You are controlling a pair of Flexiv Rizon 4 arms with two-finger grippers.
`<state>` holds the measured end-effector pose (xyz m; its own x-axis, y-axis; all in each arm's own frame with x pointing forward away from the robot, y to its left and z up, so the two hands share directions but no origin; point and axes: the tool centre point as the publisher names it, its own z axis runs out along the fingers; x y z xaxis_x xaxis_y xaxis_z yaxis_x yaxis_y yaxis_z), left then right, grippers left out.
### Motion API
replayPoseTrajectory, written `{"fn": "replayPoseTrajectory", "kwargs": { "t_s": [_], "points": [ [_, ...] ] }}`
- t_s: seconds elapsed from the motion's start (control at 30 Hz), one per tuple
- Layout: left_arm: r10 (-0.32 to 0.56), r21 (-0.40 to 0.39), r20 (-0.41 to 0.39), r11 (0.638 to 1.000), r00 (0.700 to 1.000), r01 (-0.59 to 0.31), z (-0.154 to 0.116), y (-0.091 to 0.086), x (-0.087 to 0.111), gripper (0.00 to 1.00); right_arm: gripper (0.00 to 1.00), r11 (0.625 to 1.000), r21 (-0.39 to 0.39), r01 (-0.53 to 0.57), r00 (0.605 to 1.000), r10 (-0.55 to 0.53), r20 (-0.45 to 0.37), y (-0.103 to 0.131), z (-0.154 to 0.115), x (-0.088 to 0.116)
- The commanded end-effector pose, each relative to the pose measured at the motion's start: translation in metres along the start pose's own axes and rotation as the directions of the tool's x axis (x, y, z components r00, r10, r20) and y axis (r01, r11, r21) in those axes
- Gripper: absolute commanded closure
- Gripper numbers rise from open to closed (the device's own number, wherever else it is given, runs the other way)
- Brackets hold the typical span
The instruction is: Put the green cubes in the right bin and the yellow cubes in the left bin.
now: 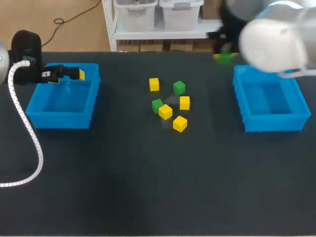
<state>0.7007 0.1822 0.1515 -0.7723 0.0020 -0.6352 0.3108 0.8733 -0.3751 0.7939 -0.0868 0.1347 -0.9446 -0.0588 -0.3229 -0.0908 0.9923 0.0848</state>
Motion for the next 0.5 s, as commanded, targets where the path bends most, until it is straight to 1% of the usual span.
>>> {"fn": "replayPoseTrajectory", "kwargs": {
  "t_s": [0.03,0.07,0.17,0.3,0.4,0.43,0.47,0.5],
  "points": [
    [0.002,0.012,0.007,1.0,1.0,-0.002,0.0,0.002,0.001,0.0,1.0,0.991,0.02,-0.131,0.959,0.122,0.256,-0.087,-0.011,0.037],
    [0.002,0.012,0.007,1.0,1.0,-0.002,0.0,0.002,0.001,0.0,1.0,0.988,0.022,-0.15,0.96,0.14,0.242,-0.096,-0.01,0.043],
    [0.002,0.012,0.007,1.0,1.0,-0.002,0.0,0.002,0.001,0.0,1.0,0.983,0.045,-0.178,0.962,0.165,0.216,-0.113,-0.003,0.057],
    [0.002,0.012,0.007,1.0,1.0,-0.002,0.0,0.002,0.001,0.0,1.0,0.977,0.05,-0.205,0.963,0.193,0.19,-0.12,0.008,0.07],
    [0.002,0.012,0.007,1.0,1.0,-0.002,0.0,0.002,0.001,0.0,1.0,0.978,0.07,-0.197,0.968,0.182,0.174,-0.12,0.016,0.076],
    [0.002,0.012,0.007,1.0,1.0,-0.002,0.0,0.002,0.001,0.0,0.92,0.977,0.065,-0.202,0.968,0.189,0.163,-0.12,0.018,0.077],
    [0.002,0.012,0.007,1.0,1.0,-0.002,0.0,0.002,0.001,0.0,0.49,0.978,0.071,-0.197,0.97,0.184,0.162,-0.119,0.019,0.077],
    [0.002,0.012,0.007,1.0,1.0,-0.002,0.0,0.002,0.001,0.0,0.0,0.978,0.071,-0.198,0.969,0.185,0.163,-0.119,0.019,0.077]
  ]
}}
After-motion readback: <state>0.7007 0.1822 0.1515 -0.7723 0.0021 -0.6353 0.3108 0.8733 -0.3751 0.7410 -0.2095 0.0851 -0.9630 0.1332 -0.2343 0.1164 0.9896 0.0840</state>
